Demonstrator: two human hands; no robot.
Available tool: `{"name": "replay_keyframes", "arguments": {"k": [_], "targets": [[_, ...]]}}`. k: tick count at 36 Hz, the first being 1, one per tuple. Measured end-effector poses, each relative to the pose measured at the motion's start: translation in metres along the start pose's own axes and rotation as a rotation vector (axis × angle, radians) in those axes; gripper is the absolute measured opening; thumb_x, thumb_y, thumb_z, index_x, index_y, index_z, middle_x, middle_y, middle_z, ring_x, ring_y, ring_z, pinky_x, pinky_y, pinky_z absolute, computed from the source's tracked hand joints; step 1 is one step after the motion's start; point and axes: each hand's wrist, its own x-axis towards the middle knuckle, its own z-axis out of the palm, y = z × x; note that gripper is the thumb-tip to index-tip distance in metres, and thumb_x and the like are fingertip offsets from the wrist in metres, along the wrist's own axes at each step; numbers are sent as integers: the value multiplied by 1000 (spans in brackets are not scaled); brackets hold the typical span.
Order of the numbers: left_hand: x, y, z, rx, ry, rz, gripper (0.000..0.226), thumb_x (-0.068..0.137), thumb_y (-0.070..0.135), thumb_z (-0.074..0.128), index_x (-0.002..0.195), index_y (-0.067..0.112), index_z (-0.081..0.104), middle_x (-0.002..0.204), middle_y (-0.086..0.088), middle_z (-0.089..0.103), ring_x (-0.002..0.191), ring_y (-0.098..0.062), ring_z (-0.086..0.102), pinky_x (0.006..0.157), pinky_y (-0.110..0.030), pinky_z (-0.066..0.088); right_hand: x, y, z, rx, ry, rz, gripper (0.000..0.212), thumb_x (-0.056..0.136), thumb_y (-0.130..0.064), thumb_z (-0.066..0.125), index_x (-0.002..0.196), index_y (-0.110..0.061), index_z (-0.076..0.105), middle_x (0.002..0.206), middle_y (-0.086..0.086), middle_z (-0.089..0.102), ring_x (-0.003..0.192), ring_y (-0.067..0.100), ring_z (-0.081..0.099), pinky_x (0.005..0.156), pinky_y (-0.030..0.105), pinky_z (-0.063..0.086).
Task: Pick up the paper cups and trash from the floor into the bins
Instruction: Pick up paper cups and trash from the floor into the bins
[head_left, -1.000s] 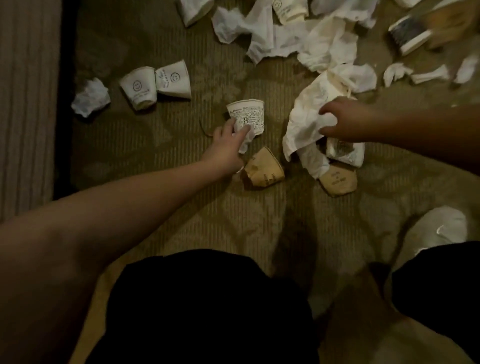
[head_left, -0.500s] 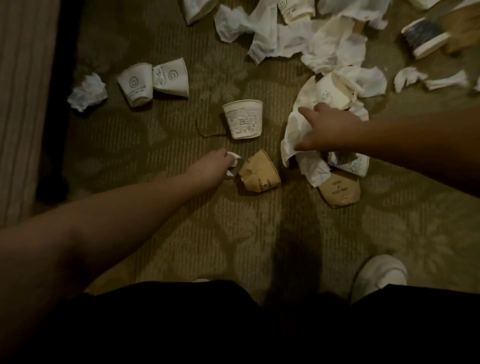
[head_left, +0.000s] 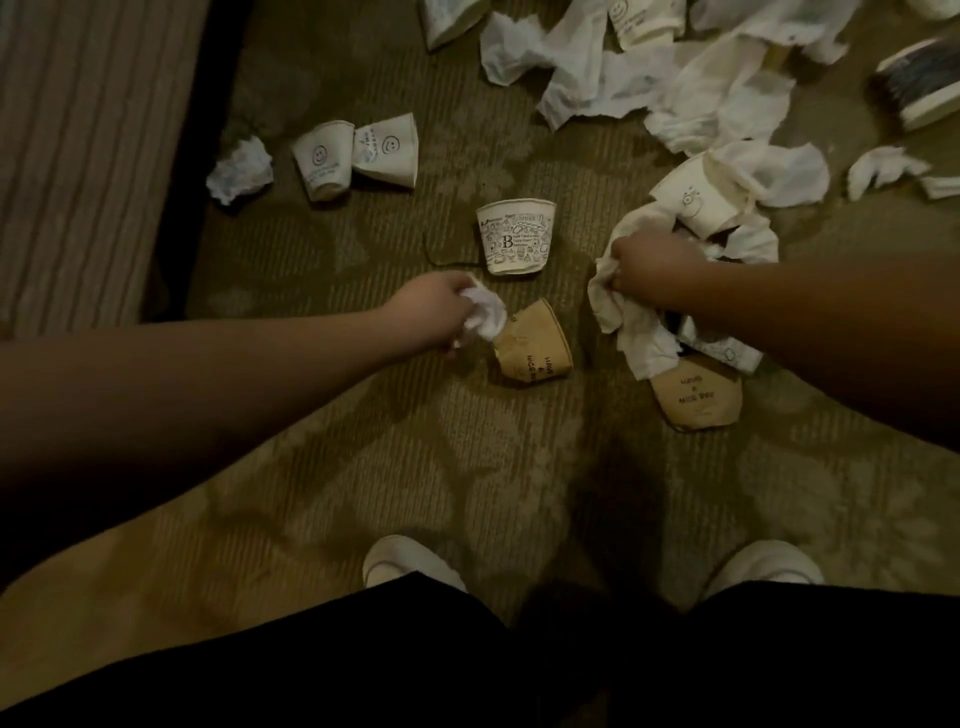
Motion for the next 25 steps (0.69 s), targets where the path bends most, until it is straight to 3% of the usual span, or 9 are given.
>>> {"name": "replay_keyframes", "arguments": {"k": [3, 5, 8, 13, 15, 18, 20, 22, 25], "targets": [[0, 22, 14, 53, -48, 33, 31, 101, 15, 45, 129, 9, 59, 115, -13, 64, 92, -24, 65, 82, -42, 59, -5, -2, -14, 36, 32, -14, 37, 95, -28, 57, 127, -11, 60, 123, 14, 61, 109, 32, 58, 77, 33, 43], [2, 28, 22, 15, -130, 10, 37, 98, 3, 45, 133, 1, 55, 128, -23, 58, 100, -25, 61, 94, -44, 55, -8, -2, -26, 150, 89, -46, 42, 93, -32, 60, 131, -14, 60, 129, 14, 61, 117, 33, 56, 87, 35, 45], [6, 26, 30, -28, -231, 21, 49, 91, 2, 57, 138, 14, 55, 127, -12, 62, 110, -22, 63, 97, -43, 54, -17, 4, -41, 326, 146, -53, 48, 94, -38, 62, 137, -17, 57, 137, 12, 57, 125, 31, 52, 96, 33, 40], [7, 21, 39, 245, -101, 165, 33, 96, 25, 62, 129, 20, 59, 108, 2, 68, 86, -11, 67, 73, -30, 57, -28, 27, -52, 497, 197, -8, 44, 91, -47, 65, 127, -22, 61, 118, 4, 62, 105, 20, 56, 85, 32, 43], [10, 20, 45, 345, -52, 218, 16, 98, 30, 59, 107, 19, 66, 92, 2, 67, 74, -9, 63, 61, -27, 51, -30, 36, -53, 531, 248, 6, 43, 91, -47, 63, 124, -20, 62, 118, 4, 64, 107, 22, 58, 90, 37, 48], [16, 17, 54, 475, -51, 269, 29, 99, 42, 55, 79, 21, 58, 80, 2, 57, 70, -9, 53, 58, -28, 39, -35, 45, -52, 510, 343, -6, 35, 94, -42, 60, 120, -19, 62, 108, 0, 61, 101, 17, 55, 81, 30, 42], [19, 14, 60, 566, -47, 289, 29, 100, 42, 51, 86, 18, 60, 96, -2, 55, 77, -11, 49, 65, -28, 37, -39, 48, -50, 445, 418, -49, 31, 95, -34, 60, 121, -16, 61, 110, 4, 62, 101, 19, 55, 80, 28, 37], [21, 12, 67, 632, -48, 303, 33, 104, 35, 45, 112, 9, 63, 117, -10, 50, 90, -17, 50, 76, -31, 40, -46, 45, -45, 363, 476, -120, 30, 95, -25, 60, 123, -13, 61, 119, 10, 62, 109, 26, 56, 83, 28, 37], [17, 10, 75, 676, -55, 380, 36, 105, 28, 38, 116, 1, 58, 118, -15, 47, 92, -23, 52, 79, -36, 42, -55, 38, -29, 187, 410, -244, 31, 93, -16, 60, 124, -13, 60, 127, 9, 56, 114, 26, 54, 86, 30, 38]]}}
